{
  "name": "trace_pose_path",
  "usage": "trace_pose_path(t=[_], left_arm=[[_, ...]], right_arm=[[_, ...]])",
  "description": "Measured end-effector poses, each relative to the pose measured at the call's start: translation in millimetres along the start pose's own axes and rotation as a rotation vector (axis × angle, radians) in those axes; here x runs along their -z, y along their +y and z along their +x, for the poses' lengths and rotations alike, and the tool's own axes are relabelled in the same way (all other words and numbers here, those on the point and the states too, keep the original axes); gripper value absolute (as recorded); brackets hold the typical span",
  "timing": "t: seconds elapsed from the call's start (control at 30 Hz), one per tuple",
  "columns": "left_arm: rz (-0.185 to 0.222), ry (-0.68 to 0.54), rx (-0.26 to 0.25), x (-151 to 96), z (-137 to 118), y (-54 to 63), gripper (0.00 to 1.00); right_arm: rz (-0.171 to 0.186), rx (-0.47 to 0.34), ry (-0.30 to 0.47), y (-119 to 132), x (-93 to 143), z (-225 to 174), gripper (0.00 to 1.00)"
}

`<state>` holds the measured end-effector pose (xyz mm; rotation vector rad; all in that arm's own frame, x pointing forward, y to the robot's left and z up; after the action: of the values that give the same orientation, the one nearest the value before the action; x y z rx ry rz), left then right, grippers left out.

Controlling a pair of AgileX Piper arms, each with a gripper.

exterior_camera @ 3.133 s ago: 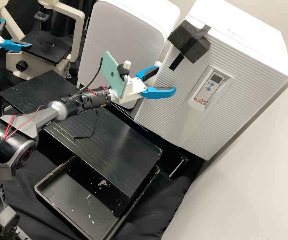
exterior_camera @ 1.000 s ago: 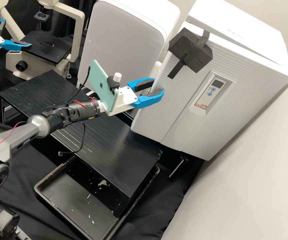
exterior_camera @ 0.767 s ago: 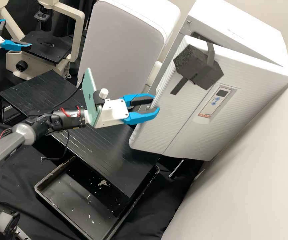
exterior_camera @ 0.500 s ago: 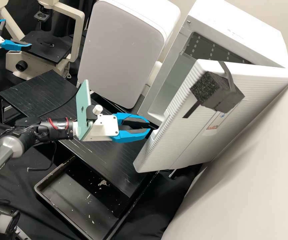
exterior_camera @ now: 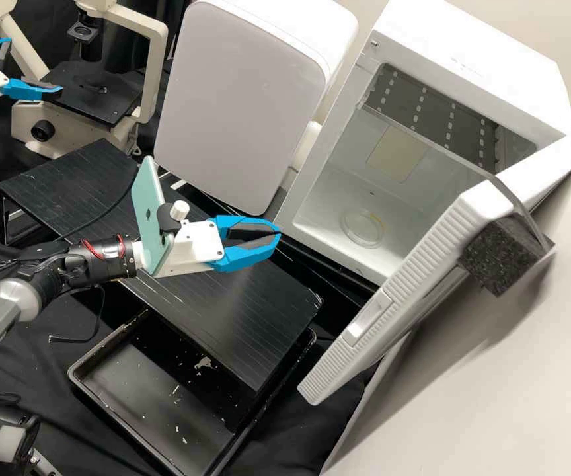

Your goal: Open the incubator door

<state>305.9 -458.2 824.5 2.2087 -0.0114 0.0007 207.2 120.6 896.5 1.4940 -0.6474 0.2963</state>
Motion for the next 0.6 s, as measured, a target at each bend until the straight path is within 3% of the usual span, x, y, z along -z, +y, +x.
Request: trace_pose_path(t=[0.13, 0.27, 0.37, 0.43, 0.6], left_arm=[[0.000, 0.000, 0.000, 0.0, 0.0, 0.0, 1.00], [0.000, 0.000, 0.000, 0.0, 0.0, 0.0, 1.00], [0.000, 0.000, 0.000, 0.0, 0.0, 0.0, 1.00], [0.000, 0.000, 0.000, 0.0, 0.0, 0.0, 1.00], [0.000, 0.000, 0.000, 0.0, 0.0, 0.0, 1.00]], right_arm=[[0.000, 0.033, 0.105, -11.6, -2.4, -5.0, 1.00], [0.078, 0.088, 0.274, -19.0, -6.0, -13.6, 1.00], [0.115, 0.140, 0.378, -23.5, -8.6, -19.4, 1.00], [0.140, 0.173, 0.420, -25.9, -9.8, -22.6, 1.00], [0.157, 0.239, 0.486, -31.6, -13.3, -30.7, 1.00]])
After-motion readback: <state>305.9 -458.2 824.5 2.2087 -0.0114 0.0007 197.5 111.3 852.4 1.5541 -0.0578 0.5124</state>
